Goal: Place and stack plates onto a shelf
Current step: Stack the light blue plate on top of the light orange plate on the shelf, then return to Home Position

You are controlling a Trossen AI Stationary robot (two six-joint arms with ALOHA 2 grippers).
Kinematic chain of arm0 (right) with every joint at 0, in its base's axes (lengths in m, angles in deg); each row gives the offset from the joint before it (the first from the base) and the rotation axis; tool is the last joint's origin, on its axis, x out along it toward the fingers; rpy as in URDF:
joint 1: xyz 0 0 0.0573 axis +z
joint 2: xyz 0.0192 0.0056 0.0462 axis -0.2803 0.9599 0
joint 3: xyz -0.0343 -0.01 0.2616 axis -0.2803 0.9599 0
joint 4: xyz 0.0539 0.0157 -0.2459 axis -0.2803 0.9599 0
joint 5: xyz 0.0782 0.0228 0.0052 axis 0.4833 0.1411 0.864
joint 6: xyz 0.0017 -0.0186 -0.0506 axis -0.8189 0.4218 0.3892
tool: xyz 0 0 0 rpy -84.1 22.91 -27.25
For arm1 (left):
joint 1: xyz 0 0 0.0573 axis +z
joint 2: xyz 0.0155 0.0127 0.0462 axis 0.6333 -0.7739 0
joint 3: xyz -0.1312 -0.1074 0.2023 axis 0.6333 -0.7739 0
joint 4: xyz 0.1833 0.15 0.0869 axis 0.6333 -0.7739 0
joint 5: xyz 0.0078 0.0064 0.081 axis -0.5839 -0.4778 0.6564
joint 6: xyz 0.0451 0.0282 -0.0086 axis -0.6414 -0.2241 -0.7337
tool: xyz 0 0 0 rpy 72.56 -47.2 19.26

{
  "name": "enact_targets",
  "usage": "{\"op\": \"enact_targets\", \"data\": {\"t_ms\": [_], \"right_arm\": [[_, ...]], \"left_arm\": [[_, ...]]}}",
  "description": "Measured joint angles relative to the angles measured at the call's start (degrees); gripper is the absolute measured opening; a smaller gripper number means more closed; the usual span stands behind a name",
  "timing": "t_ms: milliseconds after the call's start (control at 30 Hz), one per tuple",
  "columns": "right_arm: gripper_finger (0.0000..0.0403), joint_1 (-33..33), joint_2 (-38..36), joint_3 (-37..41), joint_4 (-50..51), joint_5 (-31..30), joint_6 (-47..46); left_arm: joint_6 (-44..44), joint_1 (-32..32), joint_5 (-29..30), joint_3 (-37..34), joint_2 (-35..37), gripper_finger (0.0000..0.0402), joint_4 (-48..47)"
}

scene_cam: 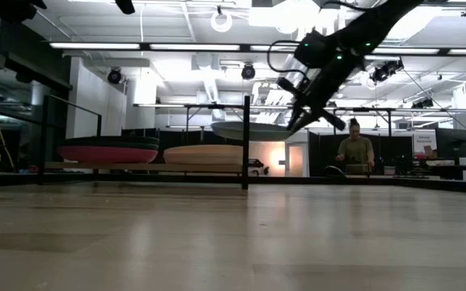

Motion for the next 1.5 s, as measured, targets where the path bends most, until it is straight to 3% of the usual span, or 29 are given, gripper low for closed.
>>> {"op": "enact_targets", "data": {"t_ms": [433,733,900,1233,1500], "right_arm": [[0.0000,6.7,14.7,-13.0,-4.3,0.0,-3.0],[0.0010,7.4,16.0,-14.8,-4.9,-1.0,-1.8],[0.0048,7.5,16.0,-14.7,-4.8,-0.3,-1.6],[0.0174,7.5,15.9,-14.8,-2.3,4.2,3.1],[0.0206,5.7,12.8,-14.8,9.2,7.7,12.6]], "left_arm": [[0.0,0.0,0.0,0.0,0.0,0.0131,0.0],[0.0,0.0,0.0,0.0,0.0,0.0131,0.0],[0.1,0.0,0.0,0.0,0.0,0.0131,0.0],[2.0,0.0,-0.7,0.0,0.0,0.0131,0.0],[2.4,0.0,-0.7,0.0,0.0,0.0131,0.0]]}}
